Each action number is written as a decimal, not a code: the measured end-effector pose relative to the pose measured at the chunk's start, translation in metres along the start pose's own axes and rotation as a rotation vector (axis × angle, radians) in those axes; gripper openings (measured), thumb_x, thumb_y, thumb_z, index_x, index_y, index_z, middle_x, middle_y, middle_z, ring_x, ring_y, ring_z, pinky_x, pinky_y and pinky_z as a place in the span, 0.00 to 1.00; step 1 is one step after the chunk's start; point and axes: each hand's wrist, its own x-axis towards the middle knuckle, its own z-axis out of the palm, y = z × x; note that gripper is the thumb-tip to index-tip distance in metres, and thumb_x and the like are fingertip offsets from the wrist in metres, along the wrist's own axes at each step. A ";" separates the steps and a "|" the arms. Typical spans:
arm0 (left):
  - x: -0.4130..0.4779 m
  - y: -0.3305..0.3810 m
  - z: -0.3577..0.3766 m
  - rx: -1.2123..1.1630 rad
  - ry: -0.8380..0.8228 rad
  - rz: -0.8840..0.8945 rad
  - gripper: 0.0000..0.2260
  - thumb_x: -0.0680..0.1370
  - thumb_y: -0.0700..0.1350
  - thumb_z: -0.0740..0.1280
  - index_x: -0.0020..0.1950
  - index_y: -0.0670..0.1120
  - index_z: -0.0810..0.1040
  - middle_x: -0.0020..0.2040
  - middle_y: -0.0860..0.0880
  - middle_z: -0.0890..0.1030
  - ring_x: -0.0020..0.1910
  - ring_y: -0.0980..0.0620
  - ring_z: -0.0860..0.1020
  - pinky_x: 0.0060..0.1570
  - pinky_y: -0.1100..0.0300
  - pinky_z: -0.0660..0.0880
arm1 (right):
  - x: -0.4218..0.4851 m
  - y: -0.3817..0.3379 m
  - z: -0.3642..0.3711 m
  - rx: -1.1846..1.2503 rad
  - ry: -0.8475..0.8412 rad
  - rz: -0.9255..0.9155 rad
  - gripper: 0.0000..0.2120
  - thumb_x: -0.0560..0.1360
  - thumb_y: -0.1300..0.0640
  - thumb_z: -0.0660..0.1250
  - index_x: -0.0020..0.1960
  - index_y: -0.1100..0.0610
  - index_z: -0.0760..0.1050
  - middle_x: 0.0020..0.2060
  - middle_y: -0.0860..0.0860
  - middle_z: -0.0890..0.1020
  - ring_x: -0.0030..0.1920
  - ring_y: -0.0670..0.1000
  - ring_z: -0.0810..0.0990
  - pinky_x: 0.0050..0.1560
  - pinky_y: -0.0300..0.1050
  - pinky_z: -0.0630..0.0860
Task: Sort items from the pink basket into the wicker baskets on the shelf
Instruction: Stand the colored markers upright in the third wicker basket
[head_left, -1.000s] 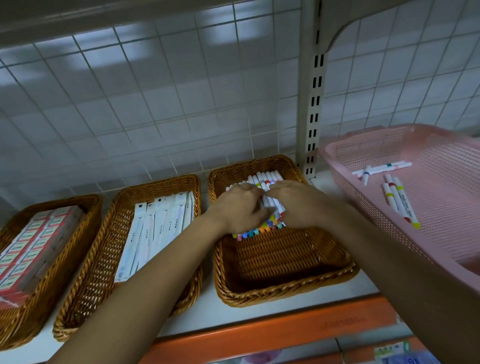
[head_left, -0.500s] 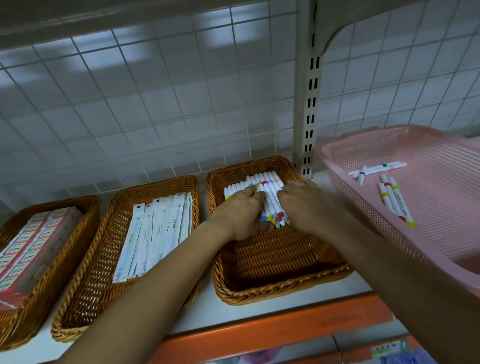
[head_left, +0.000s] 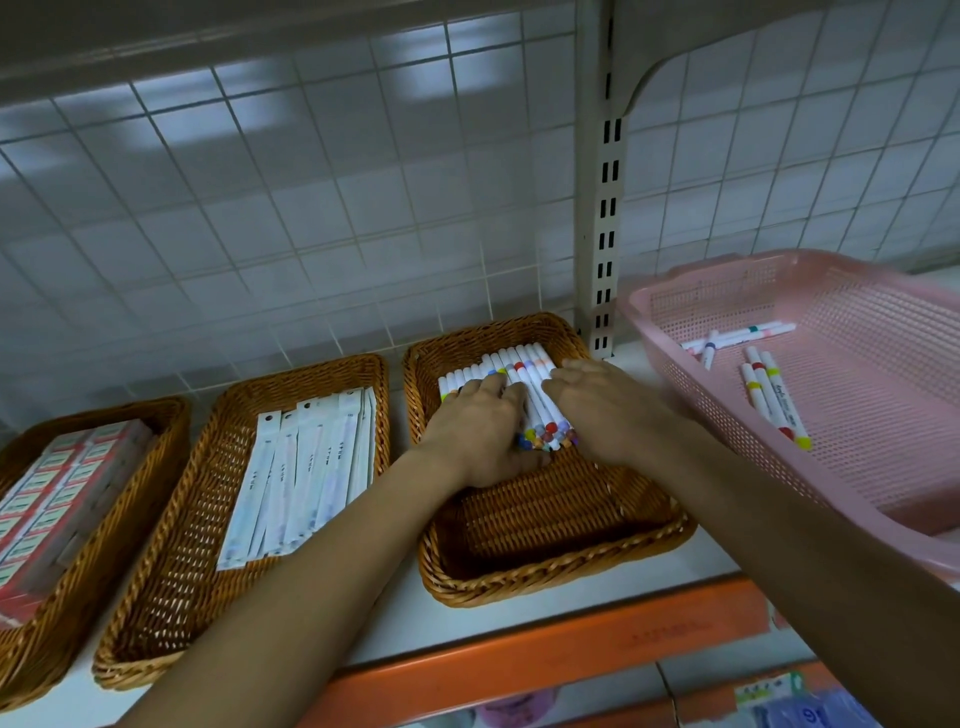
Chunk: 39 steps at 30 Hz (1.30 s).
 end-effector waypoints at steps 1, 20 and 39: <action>0.000 0.001 0.000 -0.009 0.010 -0.004 0.40 0.73 0.65 0.64 0.76 0.44 0.55 0.77 0.42 0.56 0.75 0.43 0.57 0.71 0.49 0.59 | -0.002 -0.002 -0.002 0.003 -0.004 0.000 0.27 0.75 0.59 0.66 0.71 0.58 0.64 0.70 0.54 0.67 0.73 0.53 0.59 0.75 0.48 0.53; 0.082 0.131 -0.060 -0.188 0.358 0.291 0.13 0.76 0.44 0.65 0.59 0.43 0.76 0.56 0.44 0.77 0.55 0.45 0.75 0.51 0.56 0.71 | -0.069 0.113 -0.058 0.012 -0.113 0.226 0.15 0.75 0.63 0.59 0.61 0.62 0.72 0.55 0.59 0.77 0.51 0.56 0.75 0.47 0.46 0.72; 0.149 0.190 -0.041 0.361 -0.274 0.136 0.10 0.77 0.48 0.65 0.39 0.44 0.73 0.34 0.49 0.73 0.31 0.52 0.72 0.41 0.59 0.72 | -0.073 0.171 0.001 0.033 -0.437 0.365 0.14 0.77 0.62 0.62 0.62 0.62 0.71 0.52 0.55 0.76 0.56 0.52 0.72 0.37 0.38 0.68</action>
